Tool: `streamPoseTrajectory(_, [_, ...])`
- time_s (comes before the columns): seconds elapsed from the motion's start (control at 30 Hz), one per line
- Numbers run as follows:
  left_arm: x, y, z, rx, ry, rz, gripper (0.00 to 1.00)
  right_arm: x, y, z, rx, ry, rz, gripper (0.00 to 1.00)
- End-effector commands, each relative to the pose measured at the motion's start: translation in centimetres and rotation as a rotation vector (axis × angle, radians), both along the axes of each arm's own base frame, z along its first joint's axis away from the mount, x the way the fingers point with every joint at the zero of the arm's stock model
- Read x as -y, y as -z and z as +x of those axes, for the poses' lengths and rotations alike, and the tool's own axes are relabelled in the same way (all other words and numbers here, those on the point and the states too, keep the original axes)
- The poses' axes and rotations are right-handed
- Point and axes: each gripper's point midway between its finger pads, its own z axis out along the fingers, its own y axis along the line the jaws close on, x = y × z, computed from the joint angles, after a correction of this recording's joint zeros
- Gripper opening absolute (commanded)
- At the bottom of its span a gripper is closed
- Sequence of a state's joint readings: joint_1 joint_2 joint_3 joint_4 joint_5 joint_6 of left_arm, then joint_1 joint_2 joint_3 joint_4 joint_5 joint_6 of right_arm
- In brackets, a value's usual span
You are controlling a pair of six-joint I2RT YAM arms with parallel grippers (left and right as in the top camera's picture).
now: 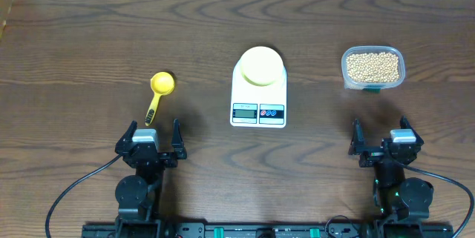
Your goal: Scoop item into bowl and weigh 50g on scale
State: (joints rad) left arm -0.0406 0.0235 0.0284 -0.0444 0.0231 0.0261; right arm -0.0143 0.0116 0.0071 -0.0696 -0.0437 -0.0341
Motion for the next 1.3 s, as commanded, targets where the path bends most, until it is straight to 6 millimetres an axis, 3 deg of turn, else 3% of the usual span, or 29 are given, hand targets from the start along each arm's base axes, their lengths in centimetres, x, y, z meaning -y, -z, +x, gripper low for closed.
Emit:
streamPoseTrajectory(0.0, [-0.5, 1.9, 0.0, -0.054, -0.029, 0.004, 0.97, 0.0, 0.1, 0.0, -0.001, 0.002, -0.009, 0.99])
streamPoseTrajectory(0.87, [-0.5, 1.9, 0.0, -0.054, -0.029, 0.004, 0.98, 0.0, 0.1, 0.0, -0.001, 0.002, -0.009, 0.99])
streamPoseTrajectory(1.03, [-1.0, 0.1, 0.2, 0.019, -0.050, 0.079, 0.97, 0.0, 0.1, 0.0, -0.001, 0.002, -0.009, 0.99])
streamPoseTrajectory(1.27, [-2.2, 0.6, 0.0, -0.003, -0.115, 0.092, 0.98, 0.0, 0.1, 0.0, -0.001, 0.002, -0.009, 0.99])
